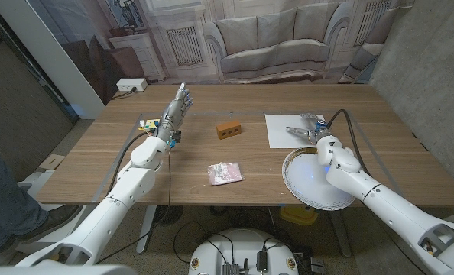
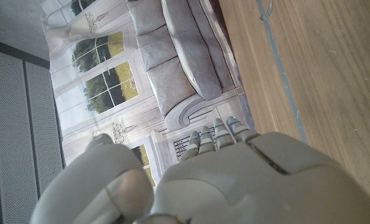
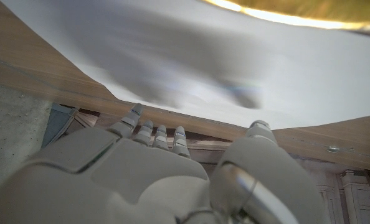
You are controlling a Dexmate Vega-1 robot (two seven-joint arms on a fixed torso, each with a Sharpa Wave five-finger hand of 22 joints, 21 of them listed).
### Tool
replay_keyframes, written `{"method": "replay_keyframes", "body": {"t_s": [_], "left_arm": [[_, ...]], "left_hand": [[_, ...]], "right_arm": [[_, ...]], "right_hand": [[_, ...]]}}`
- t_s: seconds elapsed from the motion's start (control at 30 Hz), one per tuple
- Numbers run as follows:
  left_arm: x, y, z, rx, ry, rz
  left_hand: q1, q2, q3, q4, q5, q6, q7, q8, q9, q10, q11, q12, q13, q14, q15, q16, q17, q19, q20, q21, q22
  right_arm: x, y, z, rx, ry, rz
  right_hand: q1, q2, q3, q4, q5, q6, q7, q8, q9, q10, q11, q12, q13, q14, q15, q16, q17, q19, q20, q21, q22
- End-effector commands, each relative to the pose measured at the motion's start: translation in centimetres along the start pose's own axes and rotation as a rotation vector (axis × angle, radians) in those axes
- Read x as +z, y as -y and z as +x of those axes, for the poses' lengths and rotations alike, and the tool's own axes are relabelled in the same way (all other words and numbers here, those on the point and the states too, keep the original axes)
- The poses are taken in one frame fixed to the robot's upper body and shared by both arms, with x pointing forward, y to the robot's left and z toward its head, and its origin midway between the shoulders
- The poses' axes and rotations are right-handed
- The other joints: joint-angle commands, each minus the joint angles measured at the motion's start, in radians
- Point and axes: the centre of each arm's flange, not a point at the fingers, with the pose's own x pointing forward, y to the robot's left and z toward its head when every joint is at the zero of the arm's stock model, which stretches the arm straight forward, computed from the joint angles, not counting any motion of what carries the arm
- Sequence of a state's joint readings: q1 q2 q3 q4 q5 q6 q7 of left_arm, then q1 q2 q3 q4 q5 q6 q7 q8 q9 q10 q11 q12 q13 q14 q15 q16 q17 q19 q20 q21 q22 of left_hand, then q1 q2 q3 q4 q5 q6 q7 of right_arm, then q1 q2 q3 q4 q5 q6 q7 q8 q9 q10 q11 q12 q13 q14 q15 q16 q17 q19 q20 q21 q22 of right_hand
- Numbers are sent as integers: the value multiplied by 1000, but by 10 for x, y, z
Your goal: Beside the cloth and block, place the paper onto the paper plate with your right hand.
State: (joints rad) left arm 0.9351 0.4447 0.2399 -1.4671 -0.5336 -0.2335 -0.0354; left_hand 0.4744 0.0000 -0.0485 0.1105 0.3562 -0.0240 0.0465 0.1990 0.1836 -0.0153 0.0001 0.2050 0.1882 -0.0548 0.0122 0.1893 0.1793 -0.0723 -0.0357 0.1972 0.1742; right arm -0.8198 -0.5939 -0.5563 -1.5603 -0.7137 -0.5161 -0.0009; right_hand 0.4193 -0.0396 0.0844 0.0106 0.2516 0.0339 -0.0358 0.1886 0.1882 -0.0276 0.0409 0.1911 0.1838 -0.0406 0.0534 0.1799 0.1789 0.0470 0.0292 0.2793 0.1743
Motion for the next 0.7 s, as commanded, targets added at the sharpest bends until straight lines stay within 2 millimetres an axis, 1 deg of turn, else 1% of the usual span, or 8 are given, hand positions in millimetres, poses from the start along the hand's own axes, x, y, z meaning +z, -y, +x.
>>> {"method": "replay_keyframes", "body": {"t_s": [0.03, 0.1, 0.7], "left_arm": [[1, 2, 1, -1, -8, 8], [2, 3, 1, -1, -8, 8], [1, 6, 2, -5, -13, 10]], "left_hand": [[3, 5, -4, 2, 6, 4, 4, -1, 5, -4, -5, -1, 2, -8, -4, -2, 5, -15, -5, -1, 5], [4, 5, -4, 2, 6, 4, 4, -1, 5, -3, -10, -1, 2, -9, -5, -2, 5, -15, -5, -1, 5], [5, 7, -8, 2, 7, 3, 2, -1, 5, -7, -7, -2, 2, -11, -4, -2, 5, -17, -4, -1, 5]], "right_arm": [[-1, -7, 3, 15, -9, -6], [-1, -9, 4, 19, -10, -5], [-6, -18, 5, 31, -24, 6]], "right_hand": [[2, -3, -5, -4, 6, -8, -4, -3, 4, -7, 8, -1, 3, -3, 2, -1, 5, 5, 10, 0, 4], [2, -4, -5, -4, 6, -9, -5, -3, 4, -7, 8, 0, 3, -2, 2, -1, 5, 5, 13, 0, 4], [17, -3, -5, -13, 12, -16, -7, 0, 4, -10, 9, 5, 3, 1, 2, 4, 4, 17, 27, -6, 5]]}}
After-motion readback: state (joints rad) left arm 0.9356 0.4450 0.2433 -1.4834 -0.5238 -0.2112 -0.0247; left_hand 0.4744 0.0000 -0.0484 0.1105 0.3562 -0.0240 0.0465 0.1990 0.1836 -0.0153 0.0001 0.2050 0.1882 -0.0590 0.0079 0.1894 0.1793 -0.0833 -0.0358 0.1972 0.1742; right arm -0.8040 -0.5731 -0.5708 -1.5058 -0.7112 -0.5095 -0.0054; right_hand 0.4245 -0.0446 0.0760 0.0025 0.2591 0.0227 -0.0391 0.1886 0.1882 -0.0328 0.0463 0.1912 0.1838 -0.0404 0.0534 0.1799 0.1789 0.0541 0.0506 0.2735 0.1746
